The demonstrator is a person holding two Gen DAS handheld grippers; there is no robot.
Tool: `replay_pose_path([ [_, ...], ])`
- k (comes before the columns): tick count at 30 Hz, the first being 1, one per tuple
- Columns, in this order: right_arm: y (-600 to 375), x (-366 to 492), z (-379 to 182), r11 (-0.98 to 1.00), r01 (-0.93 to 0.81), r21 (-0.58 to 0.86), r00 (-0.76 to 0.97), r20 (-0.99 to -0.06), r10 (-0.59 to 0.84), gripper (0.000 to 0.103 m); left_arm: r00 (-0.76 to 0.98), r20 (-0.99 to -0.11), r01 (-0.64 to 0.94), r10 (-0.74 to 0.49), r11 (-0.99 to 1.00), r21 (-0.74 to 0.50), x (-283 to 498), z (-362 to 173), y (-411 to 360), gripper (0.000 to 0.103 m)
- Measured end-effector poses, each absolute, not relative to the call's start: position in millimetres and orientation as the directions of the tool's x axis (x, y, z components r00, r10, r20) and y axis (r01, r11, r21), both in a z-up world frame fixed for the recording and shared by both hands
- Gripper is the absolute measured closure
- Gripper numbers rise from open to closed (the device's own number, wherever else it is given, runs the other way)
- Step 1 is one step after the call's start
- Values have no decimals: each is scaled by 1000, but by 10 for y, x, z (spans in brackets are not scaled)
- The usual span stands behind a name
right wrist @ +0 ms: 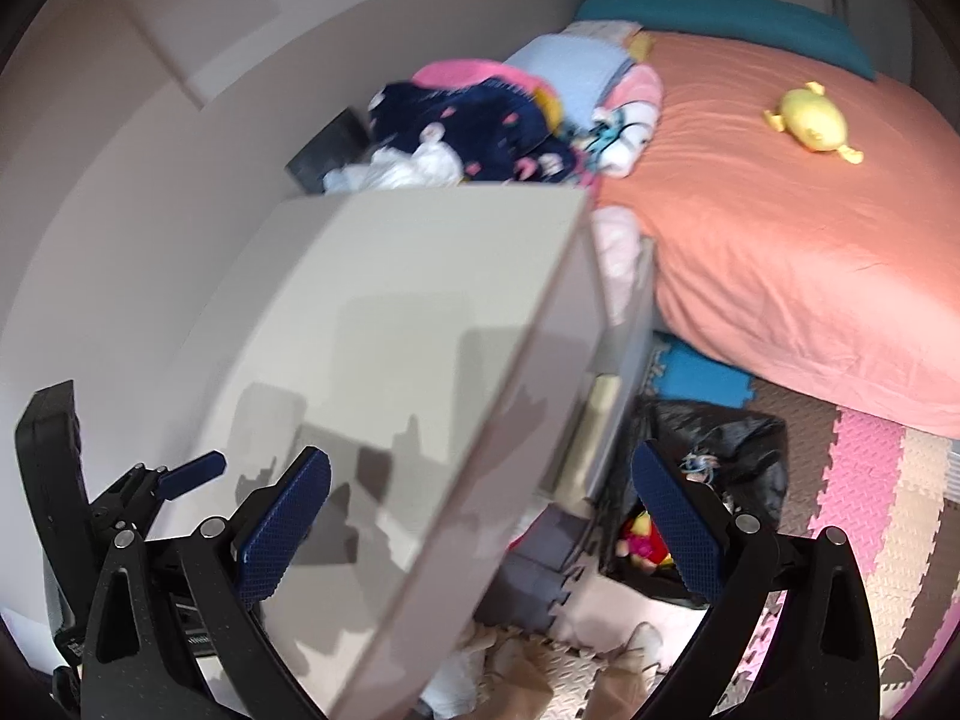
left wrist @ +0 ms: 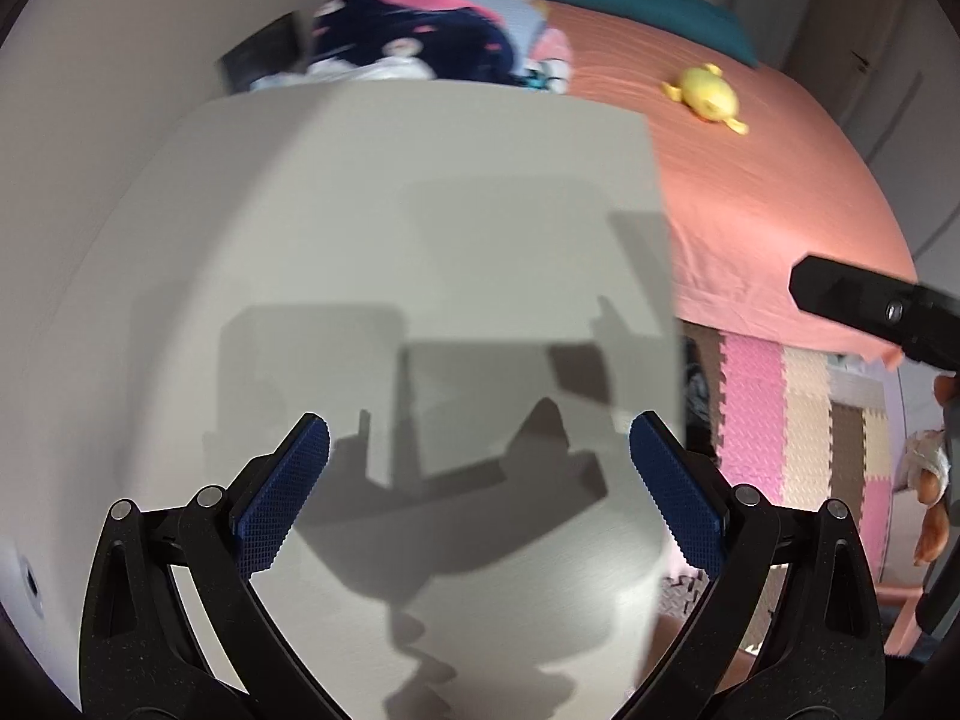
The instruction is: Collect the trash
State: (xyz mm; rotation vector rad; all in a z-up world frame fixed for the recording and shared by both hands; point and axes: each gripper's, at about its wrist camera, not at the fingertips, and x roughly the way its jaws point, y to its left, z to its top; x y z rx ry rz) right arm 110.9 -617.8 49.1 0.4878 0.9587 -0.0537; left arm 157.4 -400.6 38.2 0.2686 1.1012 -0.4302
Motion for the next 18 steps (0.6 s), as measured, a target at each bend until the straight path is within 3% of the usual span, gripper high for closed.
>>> replay_pose_path([
  [18, -4712, 1428, 230, 937, 161, 308, 549, -818, 175, 3, 445, -881, 260, -161, 965, -45, 1509, 276, -2417, 6],
])
